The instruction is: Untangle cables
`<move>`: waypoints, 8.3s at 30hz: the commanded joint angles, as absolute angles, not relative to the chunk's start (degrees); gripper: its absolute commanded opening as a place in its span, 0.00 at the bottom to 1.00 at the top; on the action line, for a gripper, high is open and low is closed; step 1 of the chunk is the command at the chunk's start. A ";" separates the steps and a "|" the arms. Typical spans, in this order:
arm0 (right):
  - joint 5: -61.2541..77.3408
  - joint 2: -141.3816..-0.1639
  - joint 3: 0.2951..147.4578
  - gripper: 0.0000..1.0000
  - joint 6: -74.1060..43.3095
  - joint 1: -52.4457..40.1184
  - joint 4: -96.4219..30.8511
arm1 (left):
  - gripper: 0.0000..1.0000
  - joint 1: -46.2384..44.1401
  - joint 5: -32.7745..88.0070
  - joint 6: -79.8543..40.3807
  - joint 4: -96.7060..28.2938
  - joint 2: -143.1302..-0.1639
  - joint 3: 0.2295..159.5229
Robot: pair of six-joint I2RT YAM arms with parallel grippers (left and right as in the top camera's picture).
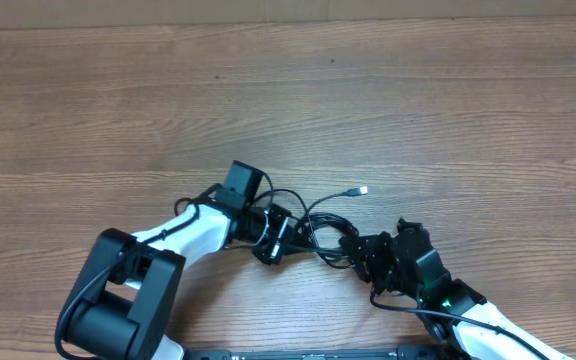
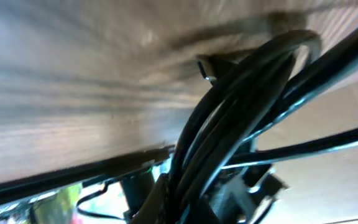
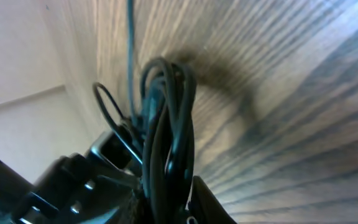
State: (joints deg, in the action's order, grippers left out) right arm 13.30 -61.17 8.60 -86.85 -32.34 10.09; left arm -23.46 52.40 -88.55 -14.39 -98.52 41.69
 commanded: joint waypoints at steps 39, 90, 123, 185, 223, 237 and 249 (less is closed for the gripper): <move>21.08 -60.66 8.71 0.95 -78.76 -32.16 4.19 | 0.79 -16.56 42.74 -70.74 -16.71 -98.74 41.39; 30.70 -60.64 10.41 1.00 -59.68 -32.05 1.54 | 0.04 -21.12 52.29 -71.99 -24.25 -98.98 41.39; 19.86 -49.04 56.42 1.00 -54.41 -32.12 -61.14 | 0.04 -8.93 66.41 -72.12 -26.79 -72.88 41.41; 6.70 -75.07 56.23 0.04 -78.35 -44.01 -59.42 | 0.04 -3.64 33.76 -73.76 -20.62 -41.50 41.43; 50.46 -56.07 56.31 0.04 -32.18 -24.10 -39.03 | 1.00 11.53 65.65 -32.91 -38.81 -41.54 41.47; 50.68 -65.80 56.31 0.04 -49.93 -24.08 -38.81 | 0.95 -10.90 35.38 -25.98 -43.81 -41.56 41.43; 50.72 -66.46 56.31 0.04 -49.98 -24.08 -39.07 | 0.83 -32.47 15.88 -26.94 -35.62 -47.57 41.34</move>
State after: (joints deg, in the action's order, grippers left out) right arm 49.56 -66.72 56.18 -49.52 -24.08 -39.46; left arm -29.26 21.74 -28.14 -37.85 -45.15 40.45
